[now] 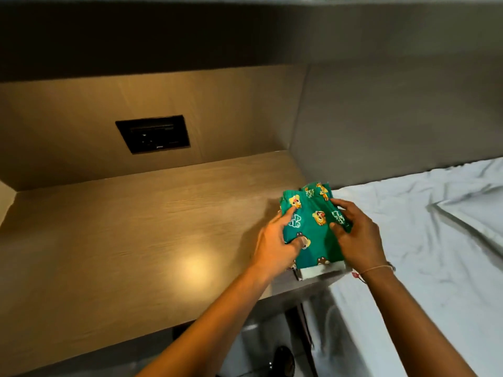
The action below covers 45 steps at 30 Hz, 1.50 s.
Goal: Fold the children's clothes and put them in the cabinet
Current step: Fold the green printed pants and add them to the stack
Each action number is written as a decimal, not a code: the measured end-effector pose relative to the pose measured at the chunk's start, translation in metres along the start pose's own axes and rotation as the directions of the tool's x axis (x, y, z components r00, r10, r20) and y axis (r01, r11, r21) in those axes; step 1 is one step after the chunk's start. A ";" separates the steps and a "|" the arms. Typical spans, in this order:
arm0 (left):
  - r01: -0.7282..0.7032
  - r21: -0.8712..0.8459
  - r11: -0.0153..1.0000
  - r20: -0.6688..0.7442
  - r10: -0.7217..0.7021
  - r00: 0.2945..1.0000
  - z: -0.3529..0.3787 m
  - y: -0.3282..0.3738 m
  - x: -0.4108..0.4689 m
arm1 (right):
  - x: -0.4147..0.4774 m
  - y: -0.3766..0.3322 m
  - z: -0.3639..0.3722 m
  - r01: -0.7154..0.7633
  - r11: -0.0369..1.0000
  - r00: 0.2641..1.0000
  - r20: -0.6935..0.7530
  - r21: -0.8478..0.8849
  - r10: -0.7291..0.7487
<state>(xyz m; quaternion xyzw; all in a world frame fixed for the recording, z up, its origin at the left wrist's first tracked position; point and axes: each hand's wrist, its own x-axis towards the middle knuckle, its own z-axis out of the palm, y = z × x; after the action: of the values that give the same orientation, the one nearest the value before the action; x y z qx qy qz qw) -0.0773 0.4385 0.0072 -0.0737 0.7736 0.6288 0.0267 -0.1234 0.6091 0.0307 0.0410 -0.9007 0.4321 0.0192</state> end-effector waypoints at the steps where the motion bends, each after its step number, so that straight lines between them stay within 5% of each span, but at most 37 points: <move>1: -0.002 0.273 0.962 0.009 0.000 1.000 0.007 -0.007 0.003 | 0.000 0.012 0.001 -0.061 0.995 0.997 0.035 -0.075 0.064; 2: -0.020 0.525 0.851 0.013 0.016 1.000 0.012 -0.016 0.002 | -0.003 0.024 0.003 -0.098 0.984 0.992 0.067 -0.150 0.110; 4: -0.076 0.712 0.698 -0.010 0.118 0.993 0.018 -0.032 -0.004 | -0.011 0.042 0.005 -0.098 0.969 0.991 0.069 -0.227 0.117; 7: -0.172 0.717 0.675 -0.019 0.265 0.964 0.021 -0.042 -0.002 | -0.003 0.047 0.003 0.097 0.974 0.995 0.055 -0.207 -0.087; 10: -0.189 0.774 0.604 0.036 0.256 0.966 0.025 -0.047 0.010 | 0.013 0.046 0.015 0.279 0.912 0.941 0.276 -0.299 -0.197; 13: -0.166 0.786 0.596 0.072 0.178 0.981 0.027 -0.061 0.016 | 0.012 0.060 0.031 0.270 0.895 0.896 0.433 -0.355 -0.099; 20: -0.147 0.793 0.592 0.059 0.165 0.984 0.035 -0.061 0.017 | 0.014 0.069 0.034 0.242 0.937 0.899 0.422 -0.254 -0.118; 25: 0.282 0.674 0.682 -0.433 0.056 0.900 0.041 -0.044 -0.006 | -0.009 0.066 0.021 0.086 0.987 0.996 0.025 -0.136 -0.084; 30: 0.431 0.599 0.675 -0.473 -0.136 0.871 0.058 -0.027 0.001 | -0.017 0.059 0.029 -0.043 0.998 0.992 0.119 -0.037 0.047; 33: 0.403 0.396 0.825 -0.455 -0.205 0.867 0.060 -0.017 0.007 | -0.014 0.057 0.028 -0.056 0.998 0.994 0.096 -0.033 0.058; 36: 0.205 0.115 0.972 -0.377 -0.148 0.914 0.065 -0.006 0.002 | -0.015 0.057 0.026 -0.088 0.996 0.989 0.119 0.024 0.084; 39: 0.018 0.174 0.984 -0.287 0.033 0.957 0.061 -0.003 -0.007 | -0.017 0.053 0.025 -0.108 0.987 0.984 0.155 0.121 0.089; 45: -0.067 0.052 0.996 -0.202 0.076 0.976 0.037 -0.003 -0.022 | -0.023 0.034 0.026 -0.200 0.881 0.957 0.276 0.429 0.083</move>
<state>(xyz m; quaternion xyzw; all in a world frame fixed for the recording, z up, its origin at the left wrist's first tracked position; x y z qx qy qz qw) -0.0575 0.4756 -0.0002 -0.1092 0.7882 0.6011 -0.0739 -0.1038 0.6116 -0.0139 0.0322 -0.7710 0.6213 -0.1363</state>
